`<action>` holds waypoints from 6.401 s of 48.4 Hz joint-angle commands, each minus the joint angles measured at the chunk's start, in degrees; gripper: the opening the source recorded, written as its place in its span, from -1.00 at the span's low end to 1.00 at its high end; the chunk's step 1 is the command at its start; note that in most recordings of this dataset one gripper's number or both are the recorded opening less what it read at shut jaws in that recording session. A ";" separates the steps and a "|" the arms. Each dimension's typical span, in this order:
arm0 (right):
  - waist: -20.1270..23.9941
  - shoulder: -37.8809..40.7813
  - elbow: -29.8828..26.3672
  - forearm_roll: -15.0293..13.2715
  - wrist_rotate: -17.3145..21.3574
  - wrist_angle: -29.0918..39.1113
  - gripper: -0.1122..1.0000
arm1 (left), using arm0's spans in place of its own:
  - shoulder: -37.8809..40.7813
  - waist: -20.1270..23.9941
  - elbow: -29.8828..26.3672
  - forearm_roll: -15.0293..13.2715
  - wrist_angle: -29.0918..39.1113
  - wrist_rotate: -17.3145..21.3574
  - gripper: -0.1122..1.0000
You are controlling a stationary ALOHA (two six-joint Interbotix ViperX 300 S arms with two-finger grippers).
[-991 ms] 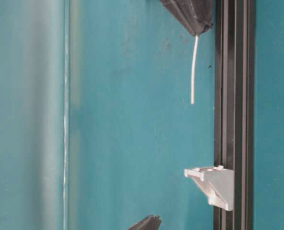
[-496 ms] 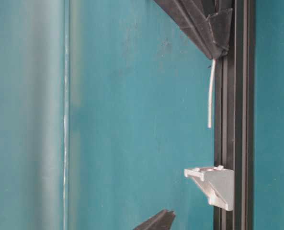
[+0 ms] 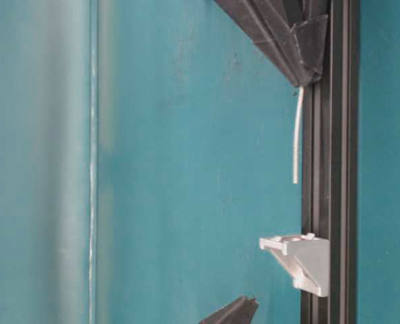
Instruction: Insert the wire into the hole on the left side and pull it with the left arm.
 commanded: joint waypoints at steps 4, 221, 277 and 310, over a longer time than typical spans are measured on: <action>0.09 -0.35 -1.23 0.00 -0.09 -0.53 -0.78 | -0.62 -0.26 -0.62 0.09 -0.44 0.09 0.41; -5.45 5.01 -14.77 -1.14 -5.54 5.45 -0.78 | -0.62 -1.14 -3.87 0.18 3.96 0.00 0.41; -5.45 4.22 -14.77 -1.14 -6.33 5.71 -0.78 | -1.67 -1.23 -5.19 0.18 4.92 -1.05 -0.84; -5.45 4.22 -14.77 -1.14 -5.98 7.21 -0.78 | -1.93 -1.76 -5.27 0.35 6.94 -2.11 -0.98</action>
